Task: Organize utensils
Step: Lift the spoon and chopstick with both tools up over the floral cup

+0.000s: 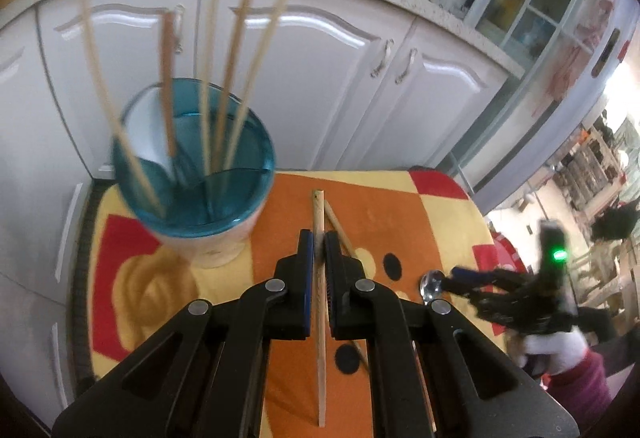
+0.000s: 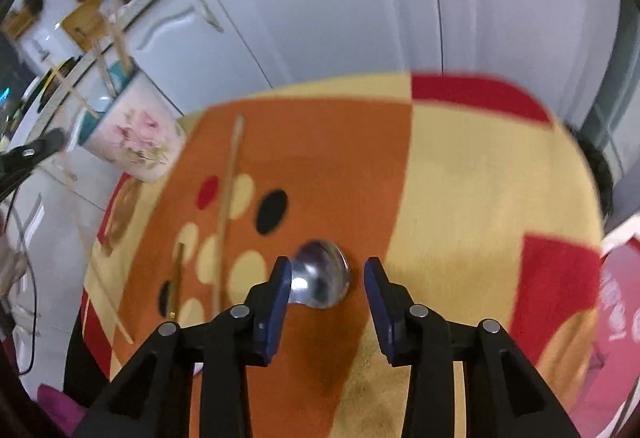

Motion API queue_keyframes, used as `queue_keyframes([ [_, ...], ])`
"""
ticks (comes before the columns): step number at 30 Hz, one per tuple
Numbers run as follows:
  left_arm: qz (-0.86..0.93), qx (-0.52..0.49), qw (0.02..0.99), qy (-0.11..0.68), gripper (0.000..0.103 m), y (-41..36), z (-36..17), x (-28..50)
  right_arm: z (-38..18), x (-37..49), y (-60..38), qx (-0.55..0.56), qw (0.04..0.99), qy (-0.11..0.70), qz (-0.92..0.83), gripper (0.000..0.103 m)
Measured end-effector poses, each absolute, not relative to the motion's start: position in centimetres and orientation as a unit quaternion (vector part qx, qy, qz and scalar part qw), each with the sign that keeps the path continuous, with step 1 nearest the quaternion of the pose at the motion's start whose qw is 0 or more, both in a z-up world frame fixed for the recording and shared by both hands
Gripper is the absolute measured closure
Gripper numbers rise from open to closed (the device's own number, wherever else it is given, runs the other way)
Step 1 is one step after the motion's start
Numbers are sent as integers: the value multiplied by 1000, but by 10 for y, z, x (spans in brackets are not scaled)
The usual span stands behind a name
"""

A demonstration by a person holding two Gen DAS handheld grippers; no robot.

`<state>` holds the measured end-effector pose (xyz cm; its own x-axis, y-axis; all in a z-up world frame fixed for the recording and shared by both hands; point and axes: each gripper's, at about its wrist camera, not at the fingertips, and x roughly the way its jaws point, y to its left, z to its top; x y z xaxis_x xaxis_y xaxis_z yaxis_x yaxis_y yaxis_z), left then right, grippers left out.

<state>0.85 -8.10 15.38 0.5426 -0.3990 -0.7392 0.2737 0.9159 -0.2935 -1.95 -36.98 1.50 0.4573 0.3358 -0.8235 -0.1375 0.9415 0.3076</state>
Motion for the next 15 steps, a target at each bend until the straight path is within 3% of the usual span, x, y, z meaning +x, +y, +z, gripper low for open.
queue_keyframes([
  [2,-187,-76,878,434,99,-73,158,4,8,-17,-373,116,849,497,135,91],
  [4,-183,-79,880,430,99,-68,161,1,9,-15,-374,131,848,495,136,98],
  [15,-168,-104,898,394,99,-33,195,-10,76,-36,-363,89,877,446,152,100],
])
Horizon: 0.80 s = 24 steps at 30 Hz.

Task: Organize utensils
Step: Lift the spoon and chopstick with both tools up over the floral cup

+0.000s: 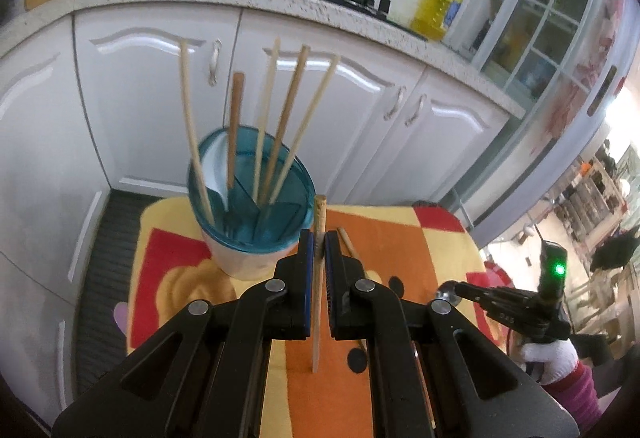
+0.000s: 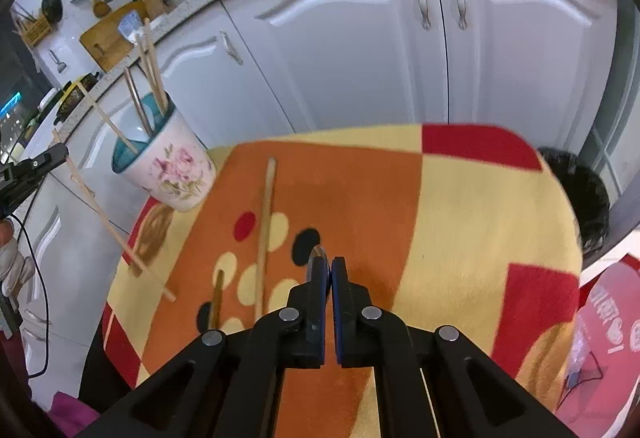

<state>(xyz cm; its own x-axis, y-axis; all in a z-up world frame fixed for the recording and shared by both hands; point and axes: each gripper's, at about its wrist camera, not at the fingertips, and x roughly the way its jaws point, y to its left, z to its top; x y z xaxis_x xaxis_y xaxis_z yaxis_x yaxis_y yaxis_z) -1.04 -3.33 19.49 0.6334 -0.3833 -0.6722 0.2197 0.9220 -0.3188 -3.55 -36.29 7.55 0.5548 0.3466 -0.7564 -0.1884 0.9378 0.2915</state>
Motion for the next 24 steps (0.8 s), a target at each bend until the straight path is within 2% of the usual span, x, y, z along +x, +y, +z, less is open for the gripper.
queue_keyframes([
  [14,-157,-120,909,366,99,-10,221,-17,140,-34,-330,53,897,396,188,100],
  [24,-147,-127,933,303,99,16,286,-10,224,-3,-284,28,914,326,240,100],
])
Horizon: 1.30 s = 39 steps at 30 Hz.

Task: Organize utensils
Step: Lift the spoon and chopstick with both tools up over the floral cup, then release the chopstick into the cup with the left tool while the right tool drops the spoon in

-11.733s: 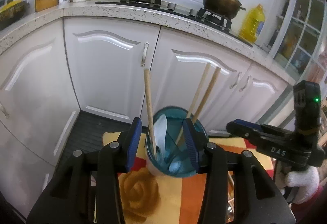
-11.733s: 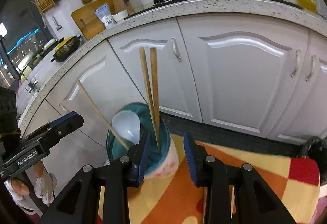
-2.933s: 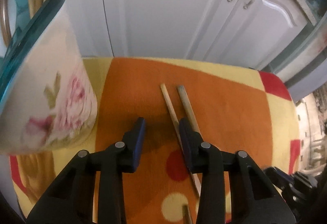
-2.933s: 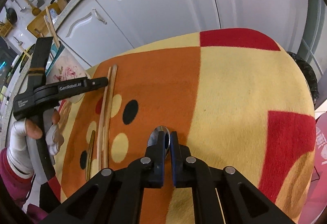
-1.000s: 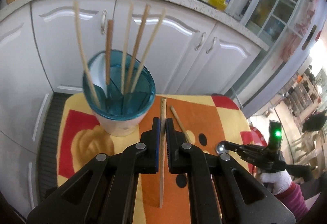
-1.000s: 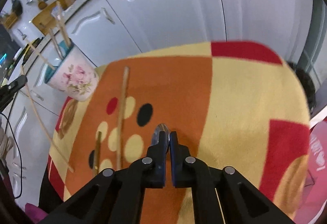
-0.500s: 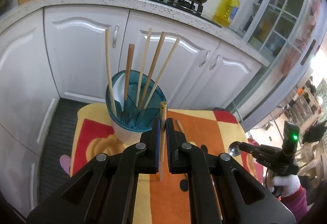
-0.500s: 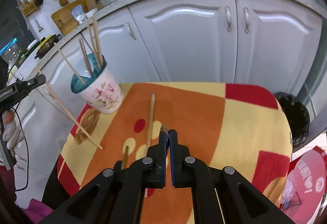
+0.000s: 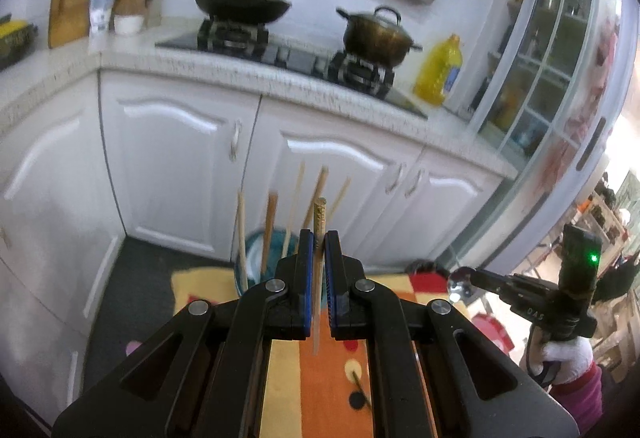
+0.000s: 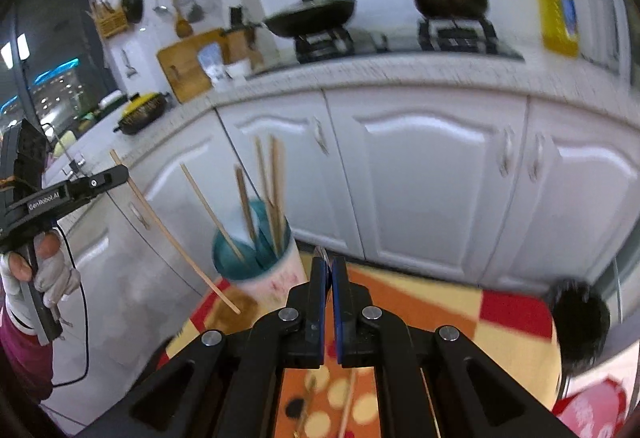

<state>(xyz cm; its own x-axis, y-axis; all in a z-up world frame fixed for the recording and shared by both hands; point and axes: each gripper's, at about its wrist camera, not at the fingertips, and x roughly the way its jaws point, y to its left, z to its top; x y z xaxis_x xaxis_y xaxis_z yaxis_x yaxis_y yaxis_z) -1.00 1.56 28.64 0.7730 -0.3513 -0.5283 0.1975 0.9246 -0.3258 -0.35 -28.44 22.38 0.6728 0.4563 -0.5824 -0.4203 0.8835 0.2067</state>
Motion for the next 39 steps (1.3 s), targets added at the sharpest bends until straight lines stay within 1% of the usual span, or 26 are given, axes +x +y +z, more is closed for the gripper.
queue_keyframes([
  [6,-123,-111,947,276,99,27,313,4,252,32,-244,11,916,308,257,100],
  [10,-102,-91,954,266,99,29,316,18,254,60,-217,-8,916,309,256,100],
  [14,-83,-72,956,272,99,27,301,34,241,82,-194,-33,916,318,241,100],
  [19,-63,-63,953,288,99,25,269,49,218,95,-180,-56,913,332,229,100],
  [28,-62,-61,941,327,99,10,224,60,185,97,-163,-74,902,357,231,100],
  [34,-60,-65,937,338,99,5,212,60,158,93,-154,-74,887,383,246,99],
  [38,-64,-74,934,344,99,4,212,59,152,91,-159,-57,880,398,253,99],
  [39,-65,-75,934,344,98,4,212,59,152,90,-163,-51,879,400,255,97],
])
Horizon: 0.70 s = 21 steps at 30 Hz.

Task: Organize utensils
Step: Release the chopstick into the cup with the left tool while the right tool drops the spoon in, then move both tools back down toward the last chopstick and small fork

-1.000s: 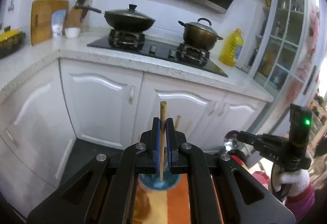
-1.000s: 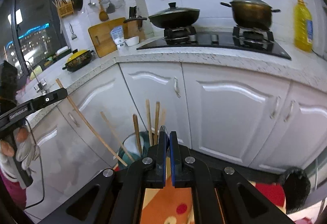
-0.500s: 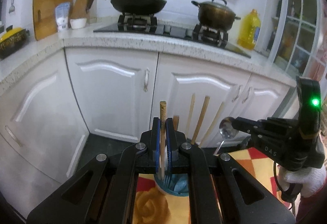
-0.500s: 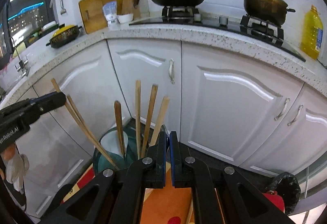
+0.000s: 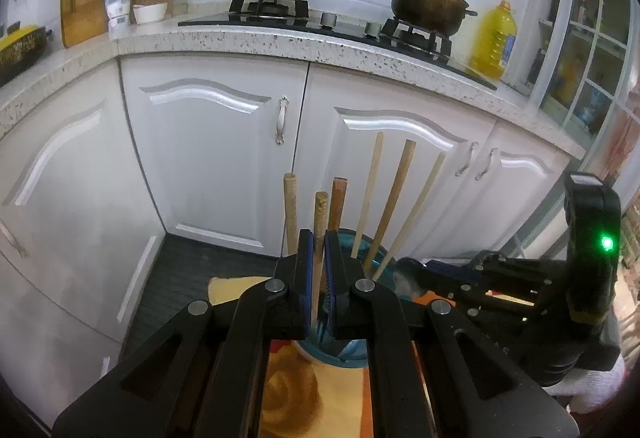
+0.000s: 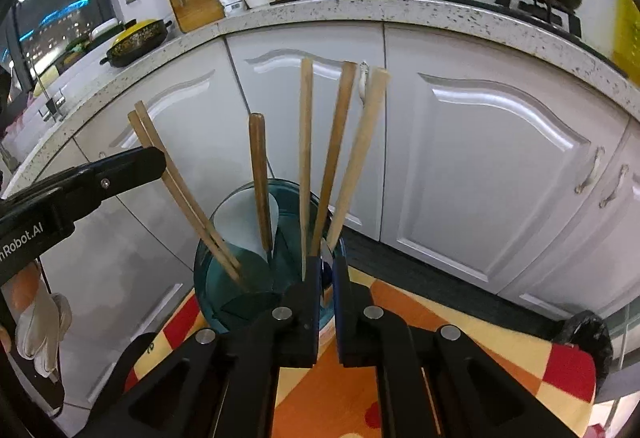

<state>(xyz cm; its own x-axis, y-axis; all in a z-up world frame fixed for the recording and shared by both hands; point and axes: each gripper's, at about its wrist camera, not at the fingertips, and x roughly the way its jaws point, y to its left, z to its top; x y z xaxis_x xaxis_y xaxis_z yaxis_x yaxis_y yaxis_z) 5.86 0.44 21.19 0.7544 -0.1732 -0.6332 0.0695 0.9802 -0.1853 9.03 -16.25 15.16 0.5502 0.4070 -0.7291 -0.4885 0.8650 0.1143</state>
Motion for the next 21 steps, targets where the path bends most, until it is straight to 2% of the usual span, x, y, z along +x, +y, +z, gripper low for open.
queue_keyframes([
  [2,-68,-79,932,348,97,4,212,57,152,88,-169,-36,878,405,253,94],
  [5,-68,-83,930,351,84,4,212,54,155,81,-178,-15,879,403,255,91],
  [7,-71,-86,930,349,73,5,213,51,156,76,-182,-7,881,401,252,76],
  [10,-71,-86,932,345,67,5,215,45,158,68,-188,4,882,399,249,75],
  [21,-61,-68,935,343,64,-6,212,23,162,33,-202,18,889,391,238,74],
])
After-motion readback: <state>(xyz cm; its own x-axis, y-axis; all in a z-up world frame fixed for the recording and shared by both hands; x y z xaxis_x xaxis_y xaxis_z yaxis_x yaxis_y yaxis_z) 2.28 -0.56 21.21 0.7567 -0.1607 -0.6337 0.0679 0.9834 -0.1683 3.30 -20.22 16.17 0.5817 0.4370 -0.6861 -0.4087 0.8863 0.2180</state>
